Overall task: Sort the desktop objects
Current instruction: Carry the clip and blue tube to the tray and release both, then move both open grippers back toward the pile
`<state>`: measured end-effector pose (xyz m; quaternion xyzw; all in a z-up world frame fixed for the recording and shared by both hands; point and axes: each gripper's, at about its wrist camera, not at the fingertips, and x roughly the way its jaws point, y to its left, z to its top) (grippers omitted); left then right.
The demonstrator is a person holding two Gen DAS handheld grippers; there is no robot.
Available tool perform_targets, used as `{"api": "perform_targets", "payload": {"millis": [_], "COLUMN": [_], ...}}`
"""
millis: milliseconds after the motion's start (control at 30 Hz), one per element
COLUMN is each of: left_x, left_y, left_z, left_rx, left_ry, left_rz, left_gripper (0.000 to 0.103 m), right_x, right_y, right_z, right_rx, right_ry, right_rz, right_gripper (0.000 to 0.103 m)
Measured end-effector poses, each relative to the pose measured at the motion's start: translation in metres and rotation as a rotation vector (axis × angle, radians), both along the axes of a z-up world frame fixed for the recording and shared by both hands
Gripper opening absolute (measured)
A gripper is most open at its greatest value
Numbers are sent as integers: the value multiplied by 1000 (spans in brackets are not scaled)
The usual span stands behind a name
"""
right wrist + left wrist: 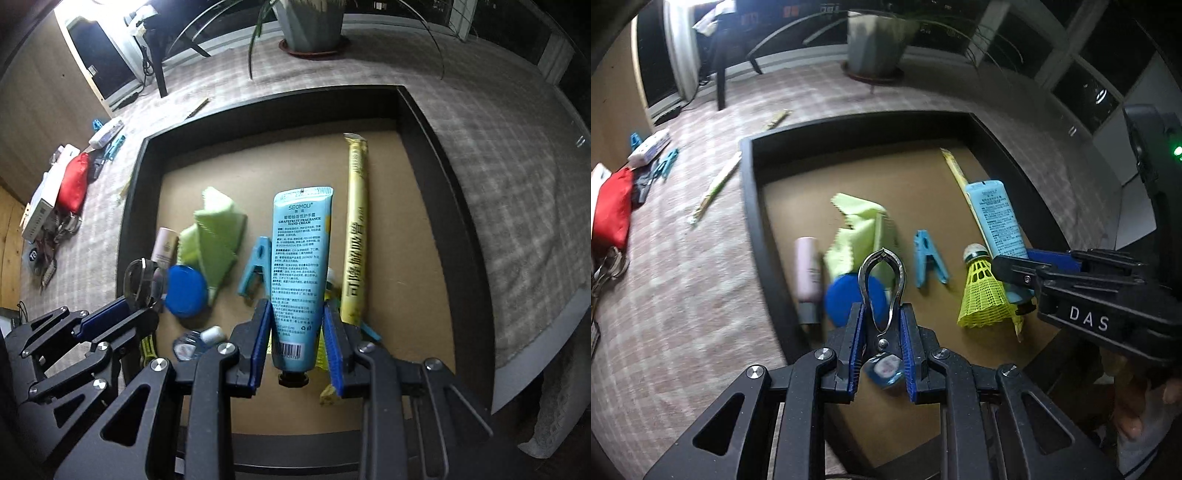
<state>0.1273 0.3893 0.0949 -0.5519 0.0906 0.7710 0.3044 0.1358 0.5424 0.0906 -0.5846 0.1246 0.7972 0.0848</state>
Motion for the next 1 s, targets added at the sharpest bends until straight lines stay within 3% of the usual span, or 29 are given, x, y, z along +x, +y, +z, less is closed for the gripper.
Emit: {"api": "perform_targets", "payload": {"millis": [133, 400, 1000], "left_x": [3, 5, -10], "left_y": [12, 21, -1], "left_z": [0, 9, 15], "left_rx": [-27, -36, -35], "left_ry": [31, 87, 98], "left_rz": [13, 11, 54], "left_gripper": [27, 27, 26], "right_x": [1, -3, -30], "right_y": [1, -3, -24], "right_z": [5, 13, 19], "right_rx": [66, 55, 38], "right_ry": [24, 58, 71], "right_rz": [15, 61, 105], "right_gripper": [33, 35, 35]}}
